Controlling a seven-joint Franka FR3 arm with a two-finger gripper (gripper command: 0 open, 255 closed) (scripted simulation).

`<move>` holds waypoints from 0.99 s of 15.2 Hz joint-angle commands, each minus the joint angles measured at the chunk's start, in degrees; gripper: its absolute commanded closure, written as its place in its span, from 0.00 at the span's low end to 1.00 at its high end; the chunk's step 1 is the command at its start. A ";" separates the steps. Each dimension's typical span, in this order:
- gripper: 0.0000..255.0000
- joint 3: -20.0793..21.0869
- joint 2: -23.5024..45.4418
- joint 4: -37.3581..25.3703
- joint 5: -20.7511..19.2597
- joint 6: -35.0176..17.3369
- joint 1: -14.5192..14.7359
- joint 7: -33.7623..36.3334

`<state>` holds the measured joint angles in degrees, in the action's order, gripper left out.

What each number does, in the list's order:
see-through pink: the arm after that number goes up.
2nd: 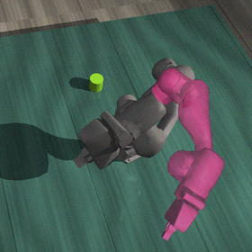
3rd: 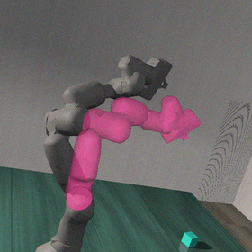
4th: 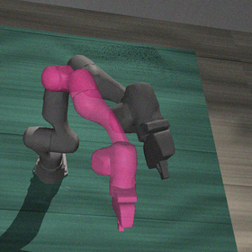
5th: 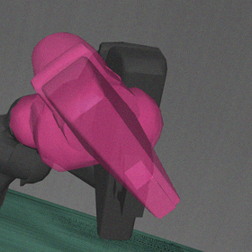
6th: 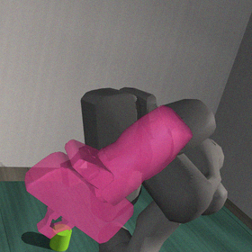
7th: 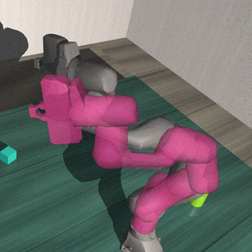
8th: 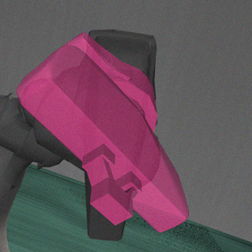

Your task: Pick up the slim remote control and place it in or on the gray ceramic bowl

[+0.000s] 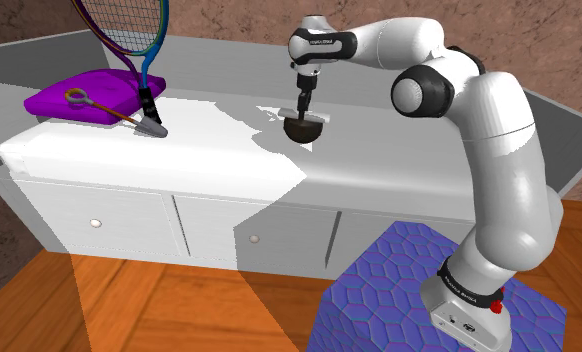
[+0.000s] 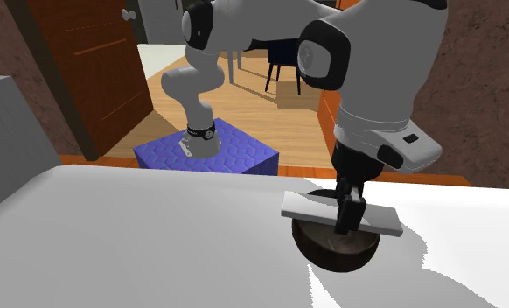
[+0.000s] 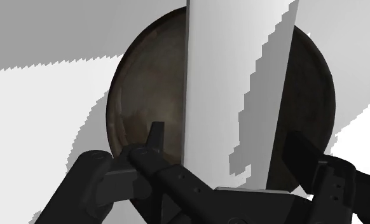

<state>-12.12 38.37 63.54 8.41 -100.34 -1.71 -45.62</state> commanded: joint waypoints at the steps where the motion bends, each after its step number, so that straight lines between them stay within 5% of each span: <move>1: 0.00 0.00 0.02 -0.01 0.00 0.01 0.00 0.00; 4: 0.00 0.00 -0.02 0.06 0.00 -0.02 0.00 -0.01; 8: 0.00 0.05 1.56 -9.98 0.08 8.37 -1.04 0.43; 15: 0.00 0.05 1.56 -9.99 0.08 8.37 -1.04 0.43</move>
<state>-12.08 39.91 53.59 8.49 -91.99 -2.75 -45.19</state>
